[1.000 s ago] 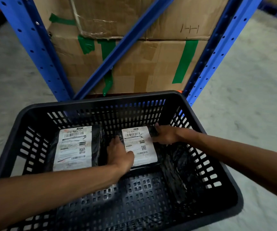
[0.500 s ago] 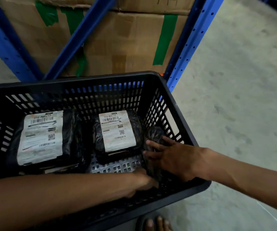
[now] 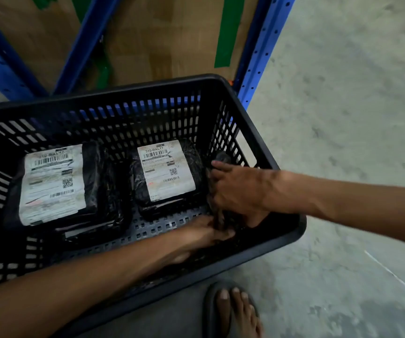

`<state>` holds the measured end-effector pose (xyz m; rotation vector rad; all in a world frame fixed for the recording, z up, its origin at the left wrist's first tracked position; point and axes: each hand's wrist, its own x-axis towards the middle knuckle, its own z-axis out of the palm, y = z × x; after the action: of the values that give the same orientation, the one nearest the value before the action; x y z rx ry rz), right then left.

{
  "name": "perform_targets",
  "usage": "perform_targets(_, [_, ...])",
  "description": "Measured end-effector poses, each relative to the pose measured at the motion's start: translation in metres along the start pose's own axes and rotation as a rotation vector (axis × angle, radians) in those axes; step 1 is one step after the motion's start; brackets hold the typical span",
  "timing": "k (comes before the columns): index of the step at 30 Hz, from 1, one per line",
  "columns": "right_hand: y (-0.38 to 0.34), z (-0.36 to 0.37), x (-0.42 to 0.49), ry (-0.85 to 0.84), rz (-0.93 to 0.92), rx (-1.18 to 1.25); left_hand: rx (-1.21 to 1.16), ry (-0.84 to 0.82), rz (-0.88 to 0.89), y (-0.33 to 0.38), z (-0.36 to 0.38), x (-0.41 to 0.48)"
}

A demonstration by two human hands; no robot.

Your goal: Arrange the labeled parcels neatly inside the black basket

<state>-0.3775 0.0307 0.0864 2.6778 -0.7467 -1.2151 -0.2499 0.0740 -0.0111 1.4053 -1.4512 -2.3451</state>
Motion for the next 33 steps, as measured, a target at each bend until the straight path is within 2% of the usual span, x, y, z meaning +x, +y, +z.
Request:
perform_targets(2, [0.017, -0.008, -0.004, 0.058, -0.032, 0.333, 0.02, -0.004, 0.025, -0.001, -0.013, -0.011])
perform_targets(4, [0.037, -0.019, -0.008, 0.1, 0.036, 0.723, 0.127, 0.044, 0.057, 0.006, -0.033, -0.034])
perform_targets(6, [0.05, -0.024, -0.005, 0.194, 0.119, 1.12, 0.095, 0.082, 0.1, 0.016, -0.055, -0.059])
perform_targets(9, [0.071, -0.027, 0.008, 0.388, 0.267, 1.759, -0.279, 0.129, 0.24, 0.027, -0.089, -0.094])
perform_targets(12, [0.083, -0.027, 0.025, 0.343, 0.4, 2.335, -0.655, 0.158, 0.294, 0.037, -0.102, -0.118])
perform_targets(14, [0.087, -0.028, 0.033, 0.328, 0.455, 2.503, -0.64, 0.29, 0.349, 0.048, -0.099, -0.118])
perform_targets(16, [0.087, -0.032, 0.041, 0.342, 0.446, 2.548, -0.474, 0.512, 0.358, 0.06, -0.095, -0.108])
perform_targets(18, [0.078, -0.037, 0.05, 0.385, 0.457, 2.451, -0.371, 0.705, 0.332, 0.066, -0.095, -0.096])
perform_targets(22, [0.062, -0.032, 0.075, 0.583, 0.59, 2.26, -0.289, 0.898, 0.253, 0.057, -0.103, -0.076])
perform_targets(24, [0.059, -0.024, 0.088, 0.603, 0.639, 2.173, -0.262, 0.908, 0.182, 0.049, -0.107, -0.064])
perform_targets(27, [0.045, -0.009, 0.107, 0.534, 0.678, 2.034, -0.211, 0.826, 0.091, 0.043, -0.109, -0.051])
perform_targets(32, [0.044, 0.012, 0.121, 0.497, 0.576, 2.025, -0.122, 0.796, 0.08, 0.04, -0.114, -0.048])
perform_targets(33, [0.044, 0.007, 0.117, 0.456, 0.614, 2.004, -0.089, 0.789, 0.075, 0.04, -0.115, -0.05])
